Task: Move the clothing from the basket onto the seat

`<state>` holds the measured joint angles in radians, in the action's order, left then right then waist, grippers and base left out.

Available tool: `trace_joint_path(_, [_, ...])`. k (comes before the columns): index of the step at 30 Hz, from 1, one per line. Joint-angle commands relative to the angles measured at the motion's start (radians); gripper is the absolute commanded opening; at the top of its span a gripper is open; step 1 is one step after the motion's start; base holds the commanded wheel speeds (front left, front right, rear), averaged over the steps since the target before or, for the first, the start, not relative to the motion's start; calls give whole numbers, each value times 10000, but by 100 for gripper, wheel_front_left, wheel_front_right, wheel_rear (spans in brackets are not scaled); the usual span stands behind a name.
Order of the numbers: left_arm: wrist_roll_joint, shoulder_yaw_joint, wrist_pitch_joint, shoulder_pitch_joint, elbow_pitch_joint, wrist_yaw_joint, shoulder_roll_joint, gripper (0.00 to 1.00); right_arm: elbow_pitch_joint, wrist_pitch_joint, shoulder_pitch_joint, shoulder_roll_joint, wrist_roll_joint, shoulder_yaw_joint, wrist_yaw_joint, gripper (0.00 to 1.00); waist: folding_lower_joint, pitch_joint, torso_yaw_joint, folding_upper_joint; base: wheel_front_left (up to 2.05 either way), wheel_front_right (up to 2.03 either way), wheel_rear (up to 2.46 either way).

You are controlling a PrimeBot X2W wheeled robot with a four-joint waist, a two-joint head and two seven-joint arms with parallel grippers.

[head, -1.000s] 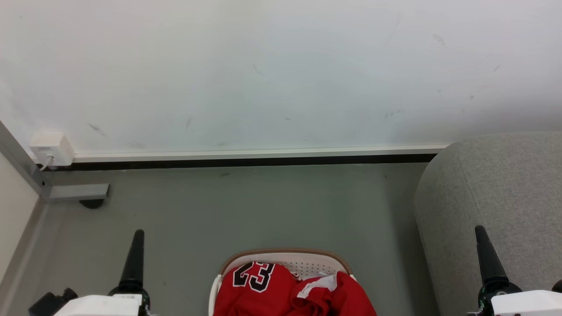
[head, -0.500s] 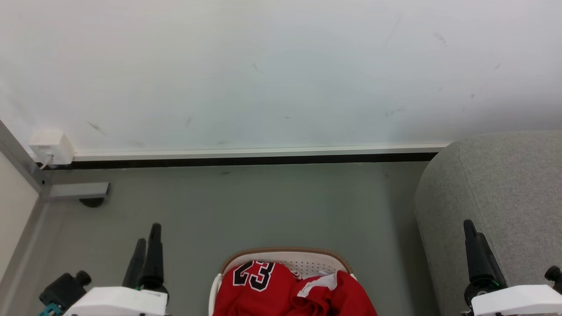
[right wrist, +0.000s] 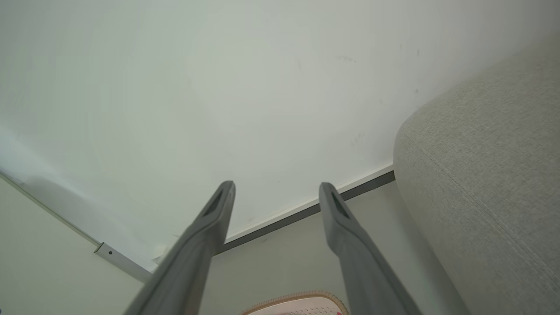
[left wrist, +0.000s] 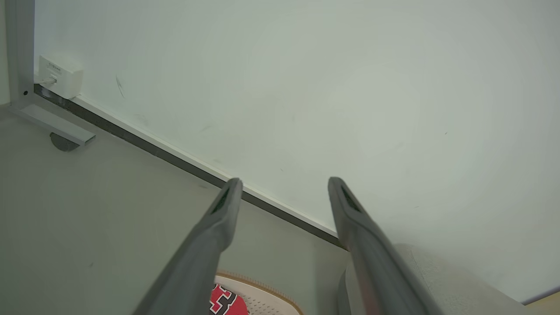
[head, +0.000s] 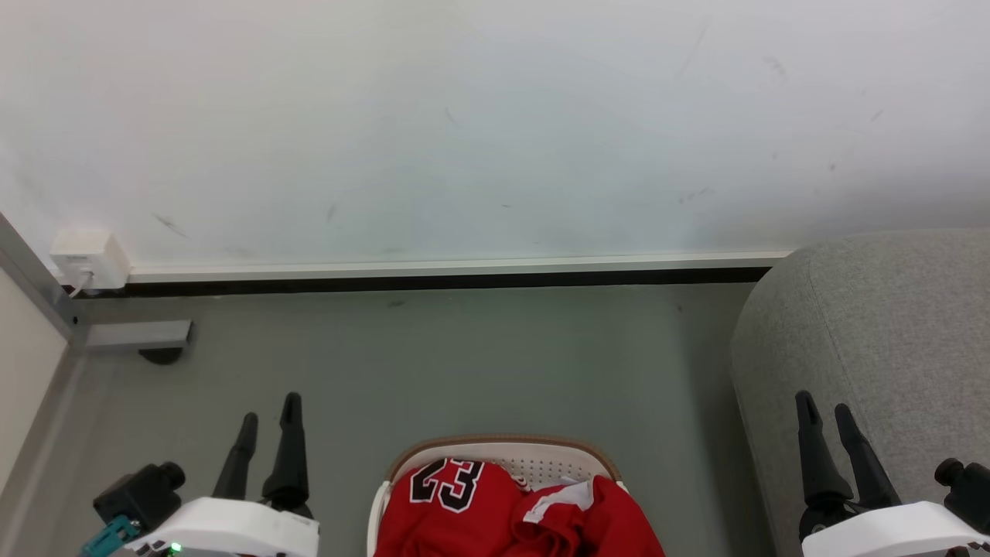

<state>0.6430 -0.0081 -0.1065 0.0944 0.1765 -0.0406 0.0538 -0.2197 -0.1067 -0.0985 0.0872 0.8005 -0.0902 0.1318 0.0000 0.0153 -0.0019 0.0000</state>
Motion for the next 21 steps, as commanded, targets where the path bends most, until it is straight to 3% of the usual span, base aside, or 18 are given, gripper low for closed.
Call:
trace_joint_path(1, [-341,-35,-124,213,-101,52,149,100,60,-118,-227,29,-349,-34,-9,100,0,4,3,0,0,0,0])
trace_joint_path(21, [-2381,-356,-664,325,-58,295,231,100,-57,-650,-330,-43,-2307,-275,-13,100,0,67,-18,0,0,0,0])
